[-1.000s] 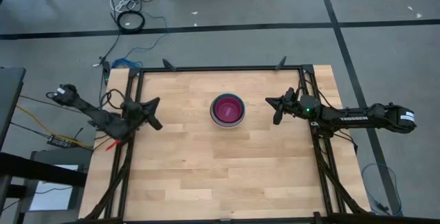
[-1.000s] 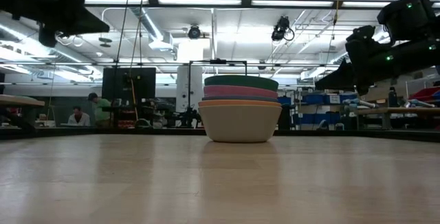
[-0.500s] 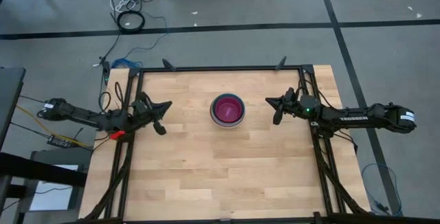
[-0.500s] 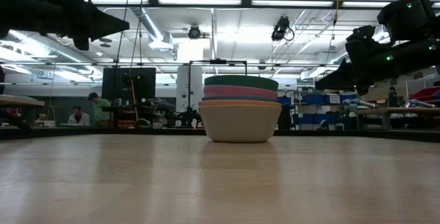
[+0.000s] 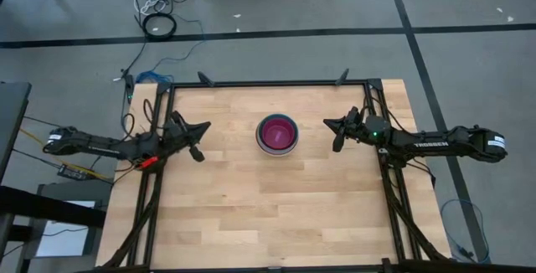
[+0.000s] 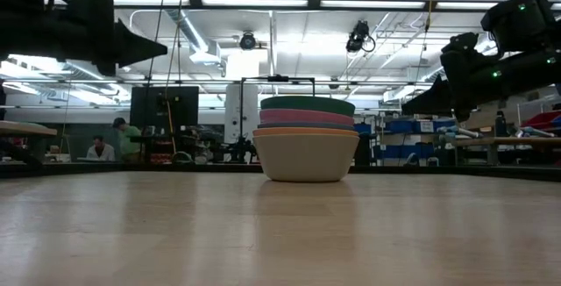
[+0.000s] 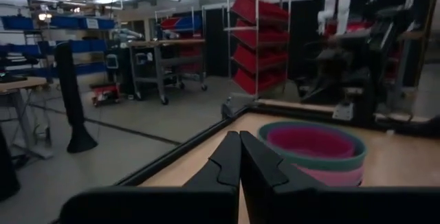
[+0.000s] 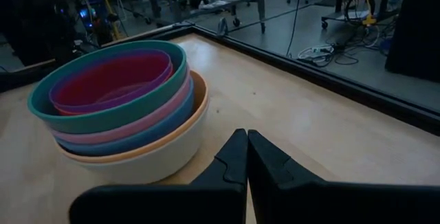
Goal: Nest bowls inside each other
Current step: Return to Home Position
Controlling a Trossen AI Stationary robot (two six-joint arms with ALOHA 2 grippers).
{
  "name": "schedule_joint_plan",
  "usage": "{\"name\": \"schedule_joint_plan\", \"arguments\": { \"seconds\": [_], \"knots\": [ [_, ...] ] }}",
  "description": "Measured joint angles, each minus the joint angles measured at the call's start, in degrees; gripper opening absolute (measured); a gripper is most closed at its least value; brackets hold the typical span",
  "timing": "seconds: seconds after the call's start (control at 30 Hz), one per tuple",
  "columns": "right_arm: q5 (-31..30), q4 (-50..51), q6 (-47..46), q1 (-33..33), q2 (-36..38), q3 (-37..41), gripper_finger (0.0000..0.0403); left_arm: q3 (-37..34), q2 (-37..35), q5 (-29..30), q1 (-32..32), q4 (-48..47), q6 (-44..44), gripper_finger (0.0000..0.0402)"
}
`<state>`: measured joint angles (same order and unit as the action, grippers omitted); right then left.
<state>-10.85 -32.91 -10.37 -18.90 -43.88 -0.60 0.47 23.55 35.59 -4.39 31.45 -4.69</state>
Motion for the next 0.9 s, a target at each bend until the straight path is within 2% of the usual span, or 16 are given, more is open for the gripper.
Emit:
{"name": "schedule_joint_plan", "arguments": {
  "seconds": [0.13, 0.2, 0.37, 0.43, 0.5, 0.6, 0.73, 0.9],
  "knots": [
    [0.00, 0.00, 0.00, -0.02, 0.00, 0.00, 0.0000, -0.02, 0.00, 0.01, 1.30, -4.14, 1.32, 0.0011],
    [0.00, 0.01, 0.00, -0.01, 0.00, 0.00, 0.0000, -0.02, 0.02, 0.00, 1.63, -6.49, 5.55, 0.0011],
    [0.00, 0.00, 0.00, -0.02, 0.02, 0.00, 0.0000, -0.02, -0.02, -0.07, 1.66, -8.07, 31.15, 0.0012],
    [0.00, -0.01, 0.00, -0.02, 0.02, 0.00, 0.0000, -0.03, -0.38, -0.07, 1.77, -7.96, 38.12, 0.0012],
    [0.00, 0.00, 0.00, -0.01, 0.02, 0.00, 0.0000, -0.04, -1.10, -0.04, 1.82, -8.53, 40.64, 0.0012],
    [0.00, 0.00, 0.00, -0.01, 0.00, 0.00, 0.0000, -0.04, -3.09, -0.13, 1.81, -13.13, 38.39, 0.0012],
    [0.00, -0.02, 0.00, -0.02, 0.00, 0.00, 0.0000, -0.04, -6.53, -0.70, 1.69, -18.02, 27.33, 0.0012],
    [0.00, -0.01, 0.00, -0.02, 0.01, -0.02, 0.0000, -0.07, -12.62, -5.19, 1.85, -24.47, 16.54, 0.0012]
  ]
}}
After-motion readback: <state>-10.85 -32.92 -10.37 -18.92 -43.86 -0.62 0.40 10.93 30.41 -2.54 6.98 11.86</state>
